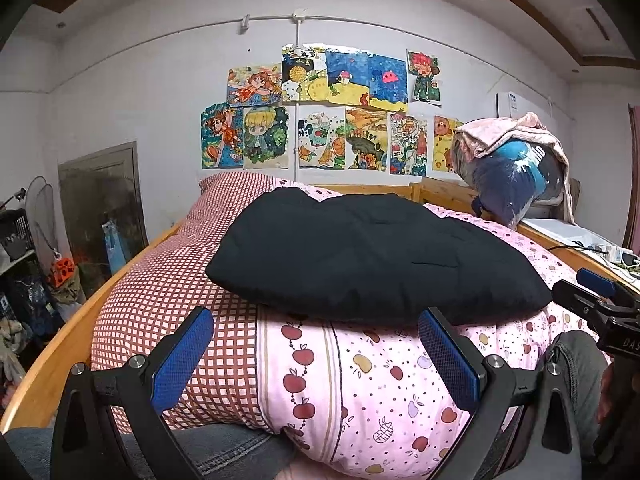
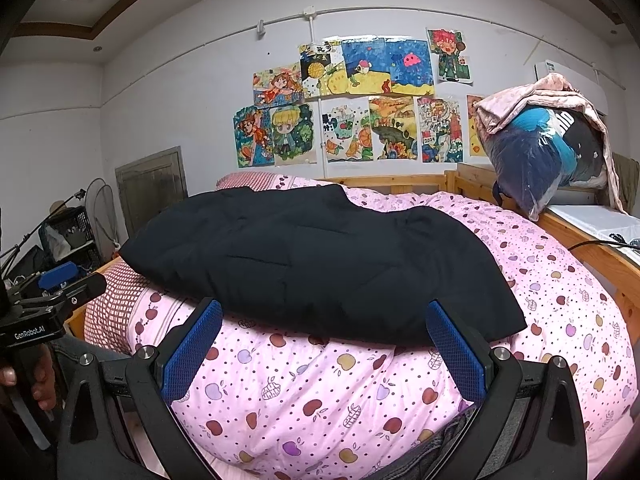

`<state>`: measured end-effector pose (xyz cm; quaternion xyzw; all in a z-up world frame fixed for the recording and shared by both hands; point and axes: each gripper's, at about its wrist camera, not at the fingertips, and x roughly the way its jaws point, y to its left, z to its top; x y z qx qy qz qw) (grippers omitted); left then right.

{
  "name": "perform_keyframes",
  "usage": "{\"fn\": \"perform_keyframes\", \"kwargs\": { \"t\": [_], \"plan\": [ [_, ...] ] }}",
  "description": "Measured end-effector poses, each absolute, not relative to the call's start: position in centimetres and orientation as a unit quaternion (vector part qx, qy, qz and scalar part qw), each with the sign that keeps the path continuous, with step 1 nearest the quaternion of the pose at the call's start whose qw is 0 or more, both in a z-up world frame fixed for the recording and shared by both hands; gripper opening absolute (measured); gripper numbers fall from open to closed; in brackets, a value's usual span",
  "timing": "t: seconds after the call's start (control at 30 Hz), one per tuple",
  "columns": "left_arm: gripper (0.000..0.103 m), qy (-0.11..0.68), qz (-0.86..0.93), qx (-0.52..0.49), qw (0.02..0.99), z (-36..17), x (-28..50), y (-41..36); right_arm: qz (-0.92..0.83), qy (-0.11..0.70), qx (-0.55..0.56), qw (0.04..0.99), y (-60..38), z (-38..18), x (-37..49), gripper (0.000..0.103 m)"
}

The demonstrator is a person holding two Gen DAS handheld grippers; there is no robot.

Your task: Fold large clothes

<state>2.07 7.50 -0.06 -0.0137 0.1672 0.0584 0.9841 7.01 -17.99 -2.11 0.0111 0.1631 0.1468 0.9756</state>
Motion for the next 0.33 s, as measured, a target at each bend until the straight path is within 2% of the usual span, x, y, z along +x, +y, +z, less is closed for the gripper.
{"fn": "perform_keyframes", "kwargs": {
  "t": [0.33],
  "plan": [
    [0.103,0.169,0.058,-0.013,0.984,-0.17,2.17,7.55,0.148,0.168,0.013,0.974,-18.04,-2.22,7.34,0.1]
  ]
}}
